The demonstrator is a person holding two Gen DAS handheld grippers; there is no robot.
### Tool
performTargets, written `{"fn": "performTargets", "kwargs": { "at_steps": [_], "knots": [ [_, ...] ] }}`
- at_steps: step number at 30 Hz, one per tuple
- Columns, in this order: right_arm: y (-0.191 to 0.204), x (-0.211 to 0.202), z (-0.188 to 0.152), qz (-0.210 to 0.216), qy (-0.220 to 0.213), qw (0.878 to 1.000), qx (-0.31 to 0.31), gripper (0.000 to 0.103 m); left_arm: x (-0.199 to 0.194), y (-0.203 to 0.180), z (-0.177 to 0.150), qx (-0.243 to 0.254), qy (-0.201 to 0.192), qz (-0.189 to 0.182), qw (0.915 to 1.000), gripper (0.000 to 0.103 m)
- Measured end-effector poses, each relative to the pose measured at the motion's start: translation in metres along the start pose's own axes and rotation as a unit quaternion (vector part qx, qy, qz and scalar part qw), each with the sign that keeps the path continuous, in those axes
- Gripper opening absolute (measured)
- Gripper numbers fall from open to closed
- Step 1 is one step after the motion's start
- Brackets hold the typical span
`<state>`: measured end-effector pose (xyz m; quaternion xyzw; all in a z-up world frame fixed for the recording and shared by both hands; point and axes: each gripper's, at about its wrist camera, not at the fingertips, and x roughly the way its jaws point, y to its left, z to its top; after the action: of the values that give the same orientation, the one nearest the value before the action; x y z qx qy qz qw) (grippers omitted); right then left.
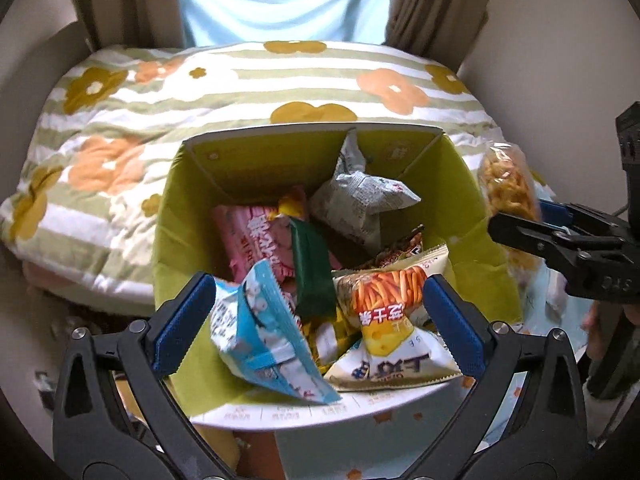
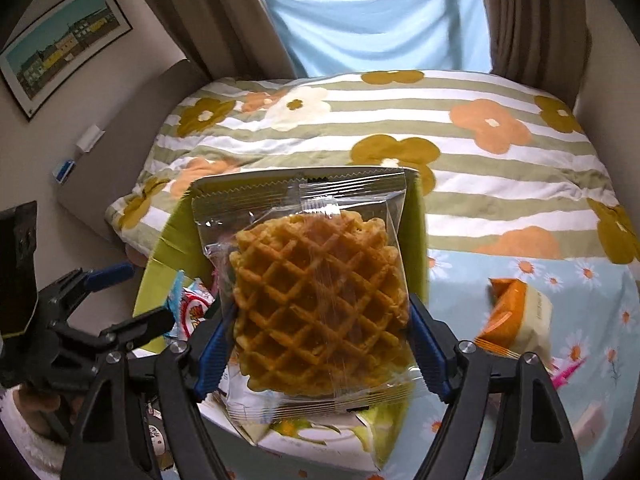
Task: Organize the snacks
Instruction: 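Move both tools back from the box toward the orange bag and pink bag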
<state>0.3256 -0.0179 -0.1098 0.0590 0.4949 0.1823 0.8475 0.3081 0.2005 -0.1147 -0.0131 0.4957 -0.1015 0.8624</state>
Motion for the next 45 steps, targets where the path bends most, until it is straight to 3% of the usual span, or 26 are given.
{"fn": "performTargets", "kwargs": {
  "at_steps": [4, 15, 19, 28, 39, 45],
  "knots": [
    [0.002, 0.002, -0.008, -0.037, -0.004, 0.999, -0.003, 0.094, -0.008, 0.001, -0.008, -0.009, -0.007, 0.016, 0.9998, 0.102],
    [0.001, -0.007, -0.042, -0.051, -0.002, 0.999, 0.004, 0.094, -0.011, 0.006, -0.041, -0.038, 0.003, 0.004, 0.9993, 0.102],
    [0.006, -0.013, -0.047, -0.051, -0.005, 0.999, 0.001, 0.094, -0.017, 0.002, -0.043, -0.027, -0.005, 0.001, 0.9996, 0.102],
    [0.011, -0.047, -0.057, -0.081, -0.039, 0.996, 0.017, 0.094, -0.025, -0.02, -0.037, 0.011, -0.02, -0.046, 0.9987, 0.102],
    [-0.063, -0.111, -0.085, -0.141, -0.072, 0.982, 0.107, 0.094, -0.023, -0.087, -0.023, 0.064, -0.027, -0.101, 0.9925, 0.102],
    [-0.113, -0.13, -0.097, -0.144, -0.079, 0.979, 0.122, 0.094, -0.012, -0.145, -0.005, 0.094, -0.029, -0.109, 0.9892, 0.102]
  ]
}}
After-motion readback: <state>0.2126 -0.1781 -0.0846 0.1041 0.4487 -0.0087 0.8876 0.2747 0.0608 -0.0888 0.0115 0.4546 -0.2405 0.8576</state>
